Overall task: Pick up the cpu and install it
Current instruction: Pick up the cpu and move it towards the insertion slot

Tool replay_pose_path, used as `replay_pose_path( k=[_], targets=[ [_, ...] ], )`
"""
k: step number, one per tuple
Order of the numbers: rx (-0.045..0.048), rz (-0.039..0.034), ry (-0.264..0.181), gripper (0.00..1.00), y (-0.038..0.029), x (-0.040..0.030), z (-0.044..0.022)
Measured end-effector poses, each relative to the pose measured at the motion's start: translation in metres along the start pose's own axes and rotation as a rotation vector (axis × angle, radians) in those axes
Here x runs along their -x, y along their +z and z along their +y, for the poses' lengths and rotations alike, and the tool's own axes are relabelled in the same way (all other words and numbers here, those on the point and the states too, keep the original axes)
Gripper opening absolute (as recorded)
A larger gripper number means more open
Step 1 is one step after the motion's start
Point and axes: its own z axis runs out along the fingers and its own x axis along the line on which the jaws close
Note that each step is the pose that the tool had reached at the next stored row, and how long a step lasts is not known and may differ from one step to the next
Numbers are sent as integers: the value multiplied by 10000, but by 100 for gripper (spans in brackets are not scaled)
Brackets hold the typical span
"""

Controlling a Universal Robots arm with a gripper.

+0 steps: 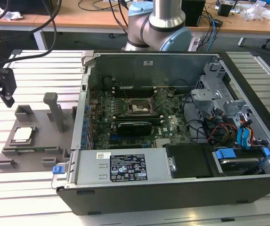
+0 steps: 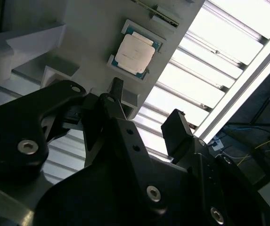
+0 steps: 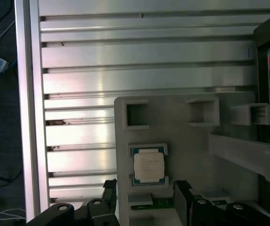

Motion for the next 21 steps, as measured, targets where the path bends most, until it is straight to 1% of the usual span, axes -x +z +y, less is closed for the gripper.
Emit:
replay_pose_path(
  k=[3, 12, 14, 21],
  targets=[
    [-2, 0, 0, 60, 37, -1, 0],
    [-2, 0, 0, 60, 114, -3, 1],
    [-2, 0, 0, 60, 145, -4, 1],
    [-2, 0, 0, 60, 211, -5, 1]
  ],
)
